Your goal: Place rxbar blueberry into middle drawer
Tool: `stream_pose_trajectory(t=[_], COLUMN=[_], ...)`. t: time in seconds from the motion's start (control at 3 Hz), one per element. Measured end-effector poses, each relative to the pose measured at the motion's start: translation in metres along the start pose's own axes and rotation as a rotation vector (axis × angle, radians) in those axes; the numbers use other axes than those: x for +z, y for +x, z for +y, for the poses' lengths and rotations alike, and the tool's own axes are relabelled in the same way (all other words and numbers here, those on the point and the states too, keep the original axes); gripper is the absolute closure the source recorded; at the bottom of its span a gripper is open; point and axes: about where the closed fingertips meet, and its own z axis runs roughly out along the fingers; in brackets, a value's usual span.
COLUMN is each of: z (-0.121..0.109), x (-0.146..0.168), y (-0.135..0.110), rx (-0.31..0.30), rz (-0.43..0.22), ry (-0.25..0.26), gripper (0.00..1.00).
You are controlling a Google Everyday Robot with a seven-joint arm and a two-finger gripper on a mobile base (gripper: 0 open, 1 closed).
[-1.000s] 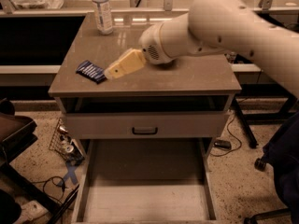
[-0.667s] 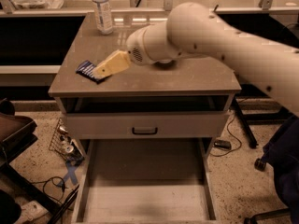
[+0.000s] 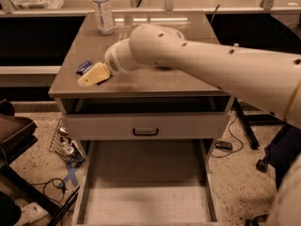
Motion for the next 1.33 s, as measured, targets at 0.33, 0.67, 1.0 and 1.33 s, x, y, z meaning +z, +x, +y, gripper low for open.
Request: stream_pose_trajectory(t=[0.33,0.67,1.0,1.33], z=[0.001,-0.003,-0.007,-0.006], x=[0.027,0.042,0.059,0.061], y=[0.013,0.018,0.021,0.021], rx=[0.012,0.027,0.044,0.050], rz=[0.040,0.070,0.095,0.096], ry=[0.012,0.015,0.006,0.004], gripper=[0.00,0.00,0.26,0.49])
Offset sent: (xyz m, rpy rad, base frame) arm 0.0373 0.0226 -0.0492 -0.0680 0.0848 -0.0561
